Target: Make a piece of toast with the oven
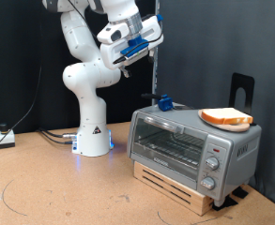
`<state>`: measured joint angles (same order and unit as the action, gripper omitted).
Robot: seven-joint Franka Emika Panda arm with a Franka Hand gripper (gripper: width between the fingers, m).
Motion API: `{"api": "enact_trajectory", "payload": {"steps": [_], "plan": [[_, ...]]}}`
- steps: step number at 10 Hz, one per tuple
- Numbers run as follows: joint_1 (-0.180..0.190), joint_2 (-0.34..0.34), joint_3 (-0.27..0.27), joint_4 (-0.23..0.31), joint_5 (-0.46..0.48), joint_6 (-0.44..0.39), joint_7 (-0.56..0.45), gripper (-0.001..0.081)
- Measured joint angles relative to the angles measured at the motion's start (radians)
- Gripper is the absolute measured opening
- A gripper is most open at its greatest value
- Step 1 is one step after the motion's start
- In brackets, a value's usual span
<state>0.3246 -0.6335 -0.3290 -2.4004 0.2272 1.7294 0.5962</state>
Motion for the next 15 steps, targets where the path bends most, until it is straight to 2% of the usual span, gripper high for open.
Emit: {"api": "enact_trajectory", "payload": {"steps": [1, 4, 5, 10, 15], "plan": [[-0.001, -0.003, -0.005, -0.014, 0.009, 0.015, -0.018, 0.0807], [-0.003, 0.009, 0.021, -0.130, -0.011, 0.182, -0.002, 0.0807], [-0.003, 0.030, 0.030, -0.154, -0.016, 0.206, 0.002, 0.0807], [-0.001, 0.141, 0.075, -0.236, -0.017, 0.352, 0.001, 0.0807], [-0.001, 0.168, 0.099, -0.331, -0.047, 0.451, -0.016, 0.0807]]}}
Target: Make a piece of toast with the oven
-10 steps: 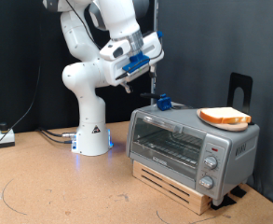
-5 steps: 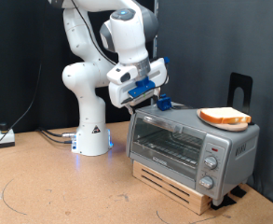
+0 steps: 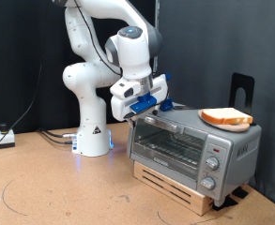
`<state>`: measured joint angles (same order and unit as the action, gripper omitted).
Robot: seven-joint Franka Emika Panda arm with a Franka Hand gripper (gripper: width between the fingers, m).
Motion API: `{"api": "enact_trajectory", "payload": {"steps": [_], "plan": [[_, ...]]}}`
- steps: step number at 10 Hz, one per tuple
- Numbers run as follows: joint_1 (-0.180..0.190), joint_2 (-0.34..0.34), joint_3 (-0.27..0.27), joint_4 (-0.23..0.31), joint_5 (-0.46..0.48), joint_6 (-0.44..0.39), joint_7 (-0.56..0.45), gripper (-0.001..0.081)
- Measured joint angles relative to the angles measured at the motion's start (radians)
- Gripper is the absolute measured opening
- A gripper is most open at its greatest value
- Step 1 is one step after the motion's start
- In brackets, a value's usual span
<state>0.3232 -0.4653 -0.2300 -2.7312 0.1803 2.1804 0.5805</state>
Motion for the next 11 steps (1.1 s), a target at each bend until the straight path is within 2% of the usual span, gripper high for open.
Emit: {"api": "enact_trajectory", "payload": {"steps": [2, 6, 9, 11], "plan": [[-0.001, -0.001, 0.001, -0.017, -0.004, 0.026, 0.000, 0.0807], [-0.018, -0.001, 0.001, -0.014, -0.023, 0.026, 0.020, 0.0807], [-0.062, 0.011, 0.000, 0.001, -0.087, 0.026, 0.062, 0.0807], [-0.102, 0.045, -0.006, 0.026, -0.127, 0.023, 0.064, 0.0807]]}}
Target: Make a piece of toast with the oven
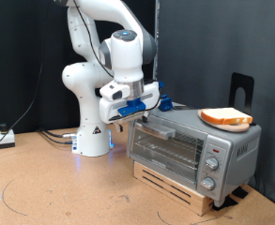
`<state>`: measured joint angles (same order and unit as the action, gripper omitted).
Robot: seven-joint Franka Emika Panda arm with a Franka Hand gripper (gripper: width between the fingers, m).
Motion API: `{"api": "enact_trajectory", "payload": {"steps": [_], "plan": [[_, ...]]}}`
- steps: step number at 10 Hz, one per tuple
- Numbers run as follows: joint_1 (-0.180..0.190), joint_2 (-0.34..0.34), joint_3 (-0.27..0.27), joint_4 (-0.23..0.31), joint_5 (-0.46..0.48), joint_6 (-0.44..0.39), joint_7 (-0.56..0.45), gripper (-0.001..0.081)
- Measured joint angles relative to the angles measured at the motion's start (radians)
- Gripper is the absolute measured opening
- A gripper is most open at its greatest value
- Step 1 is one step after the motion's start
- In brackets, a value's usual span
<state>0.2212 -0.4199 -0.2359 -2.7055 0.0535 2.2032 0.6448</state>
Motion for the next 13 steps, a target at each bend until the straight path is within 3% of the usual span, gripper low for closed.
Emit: {"api": "enact_trajectory", "payload": {"steps": [7, 13], "plan": [[-0.100, 0.182, -0.043, 0.079, -0.092, 0.065, 0.000, 0.0807], [-0.105, 0.357, -0.052, 0.155, -0.006, 0.156, -0.013, 0.0807]]}}
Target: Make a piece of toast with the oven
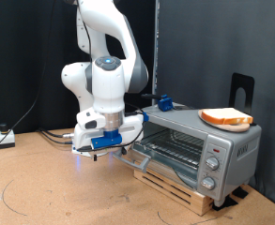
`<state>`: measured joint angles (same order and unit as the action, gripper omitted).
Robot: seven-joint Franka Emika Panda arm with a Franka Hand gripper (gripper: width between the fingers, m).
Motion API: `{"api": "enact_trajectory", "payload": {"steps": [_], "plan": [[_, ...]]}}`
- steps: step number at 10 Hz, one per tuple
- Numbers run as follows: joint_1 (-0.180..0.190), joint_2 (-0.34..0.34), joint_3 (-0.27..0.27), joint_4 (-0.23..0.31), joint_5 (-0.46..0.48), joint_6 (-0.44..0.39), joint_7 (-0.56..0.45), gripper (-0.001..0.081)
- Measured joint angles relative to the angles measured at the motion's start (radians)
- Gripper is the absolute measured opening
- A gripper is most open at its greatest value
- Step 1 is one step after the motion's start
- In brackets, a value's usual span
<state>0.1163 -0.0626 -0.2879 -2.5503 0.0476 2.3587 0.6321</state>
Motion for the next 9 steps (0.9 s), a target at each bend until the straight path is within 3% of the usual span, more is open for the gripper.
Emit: {"api": "enact_trajectory", "payload": {"steps": [4, 9], "plan": [[0.002, 0.069, 0.020, 0.066, 0.055, 0.014, -0.040, 0.0807], [-0.001, 0.200, 0.002, 0.093, -0.088, 0.116, 0.068, 0.0807]]}}
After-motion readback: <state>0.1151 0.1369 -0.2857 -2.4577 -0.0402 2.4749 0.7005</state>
